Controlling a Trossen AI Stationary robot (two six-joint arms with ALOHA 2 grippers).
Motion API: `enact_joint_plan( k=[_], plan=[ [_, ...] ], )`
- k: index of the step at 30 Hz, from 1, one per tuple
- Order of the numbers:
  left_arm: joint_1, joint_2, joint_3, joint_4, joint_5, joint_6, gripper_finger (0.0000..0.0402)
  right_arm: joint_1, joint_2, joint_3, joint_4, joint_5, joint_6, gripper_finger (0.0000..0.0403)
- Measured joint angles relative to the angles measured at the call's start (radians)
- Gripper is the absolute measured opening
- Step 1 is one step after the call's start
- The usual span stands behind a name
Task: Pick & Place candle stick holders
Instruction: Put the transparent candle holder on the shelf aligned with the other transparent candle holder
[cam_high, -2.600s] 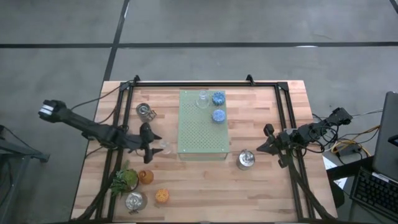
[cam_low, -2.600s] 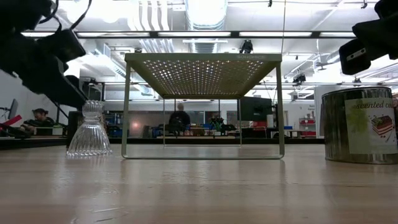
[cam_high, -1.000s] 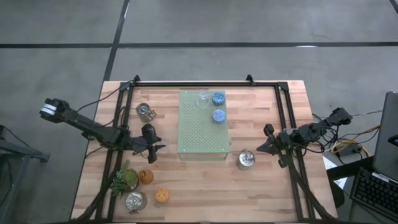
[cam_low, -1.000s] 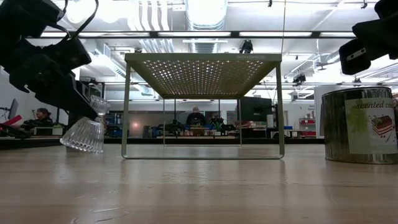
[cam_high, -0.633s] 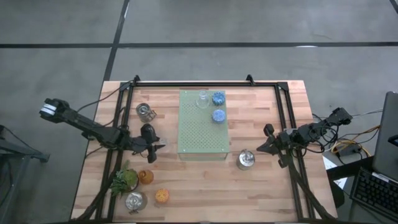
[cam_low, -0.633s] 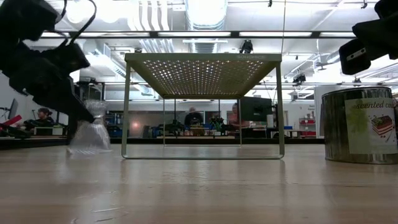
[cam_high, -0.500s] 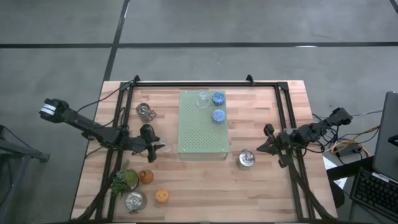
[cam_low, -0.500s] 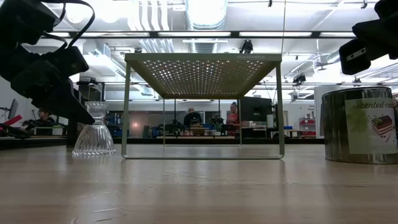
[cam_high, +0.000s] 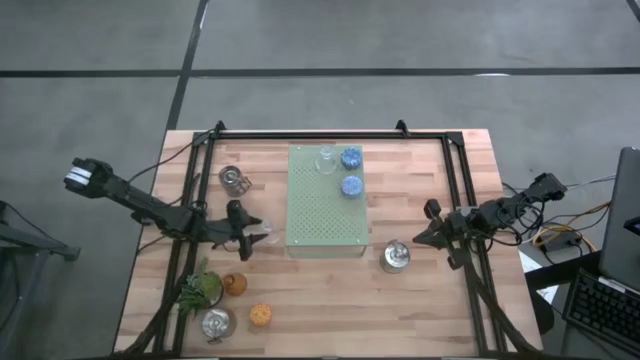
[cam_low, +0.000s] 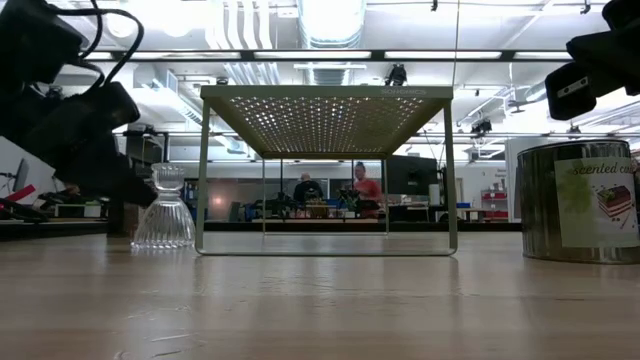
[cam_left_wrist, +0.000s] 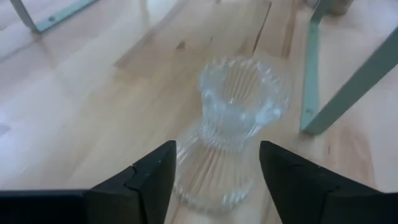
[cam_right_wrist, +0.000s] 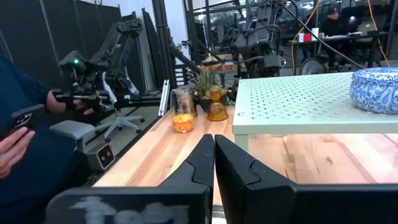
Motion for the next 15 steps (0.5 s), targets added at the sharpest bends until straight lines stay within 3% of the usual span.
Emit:
enact_joint_plan(
  k=[6,15],
  plan=[
    [0.000,0.015,-0.038,0.109,-0.025,0.019,0.0262,0.000,0.000,0.000,0.000,0.000,0.000,0.0009],
    [0.000,0.093,-0.044,0.233,-0.042,0.022,0.0262,0.000,0.000,0.000,0.000,0.000,0.000,0.0009]
  ],
)
